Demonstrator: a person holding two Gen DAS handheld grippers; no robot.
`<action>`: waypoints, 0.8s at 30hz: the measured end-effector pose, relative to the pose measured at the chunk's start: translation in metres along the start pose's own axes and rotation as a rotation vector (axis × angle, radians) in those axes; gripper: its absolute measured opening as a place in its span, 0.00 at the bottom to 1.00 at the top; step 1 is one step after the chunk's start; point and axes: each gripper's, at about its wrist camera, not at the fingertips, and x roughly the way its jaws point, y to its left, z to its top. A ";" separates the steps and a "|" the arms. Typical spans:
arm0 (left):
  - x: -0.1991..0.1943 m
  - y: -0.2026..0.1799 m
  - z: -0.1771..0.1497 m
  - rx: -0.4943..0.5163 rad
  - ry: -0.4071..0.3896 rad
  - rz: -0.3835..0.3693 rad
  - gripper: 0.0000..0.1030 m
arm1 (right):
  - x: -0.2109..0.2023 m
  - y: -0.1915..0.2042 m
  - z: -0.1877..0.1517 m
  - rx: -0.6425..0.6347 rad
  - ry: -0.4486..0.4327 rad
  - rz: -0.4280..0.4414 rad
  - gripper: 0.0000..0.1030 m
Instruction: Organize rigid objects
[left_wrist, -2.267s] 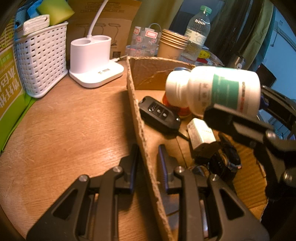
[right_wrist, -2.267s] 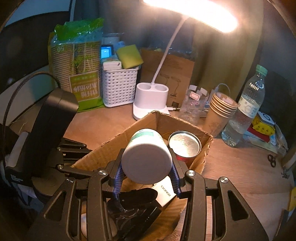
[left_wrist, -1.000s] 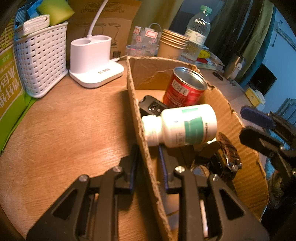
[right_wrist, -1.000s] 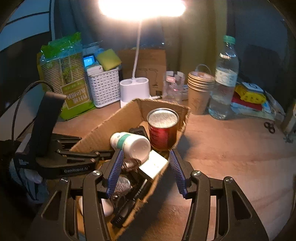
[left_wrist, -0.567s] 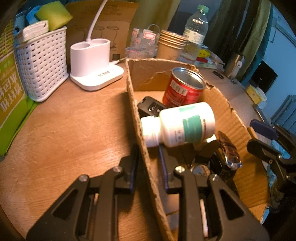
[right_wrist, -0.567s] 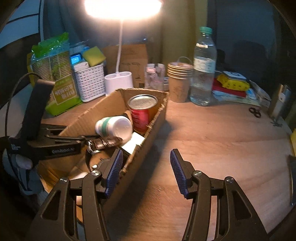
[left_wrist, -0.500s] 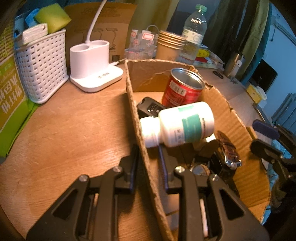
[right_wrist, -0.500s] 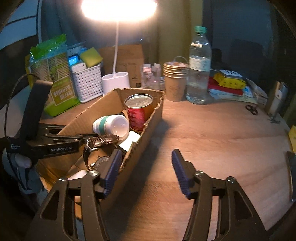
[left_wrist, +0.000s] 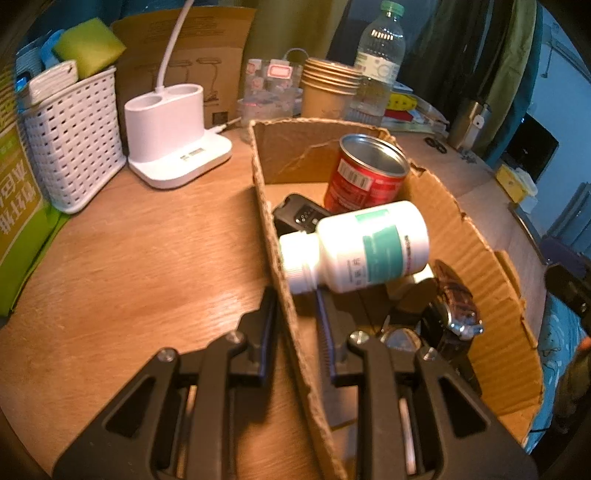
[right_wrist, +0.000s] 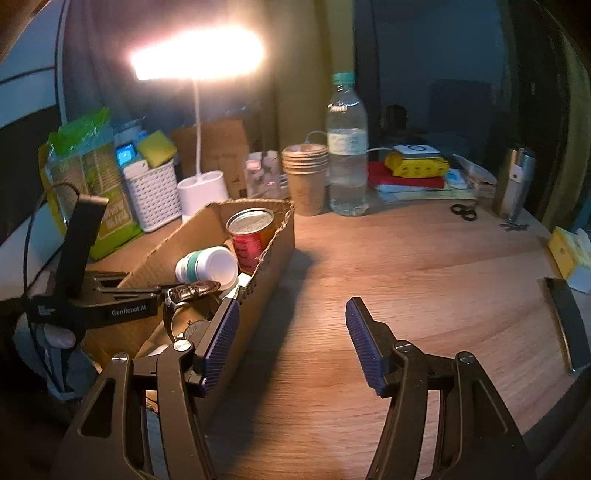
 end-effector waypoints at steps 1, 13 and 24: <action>0.001 -0.004 0.001 0.003 0.001 0.005 0.22 | -0.002 -0.003 -0.001 0.010 -0.004 -0.004 0.62; 0.022 -0.056 0.012 0.086 0.018 0.033 0.22 | -0.020 -0.043 -0.016 0.103 -0.039 -0.058 0.62; 0.009 -0.085 0.007 0.175 -0.069 0.214 0.54 | -0.037 -0.044 -0.019 0.106 -0.082 -0.106 0.63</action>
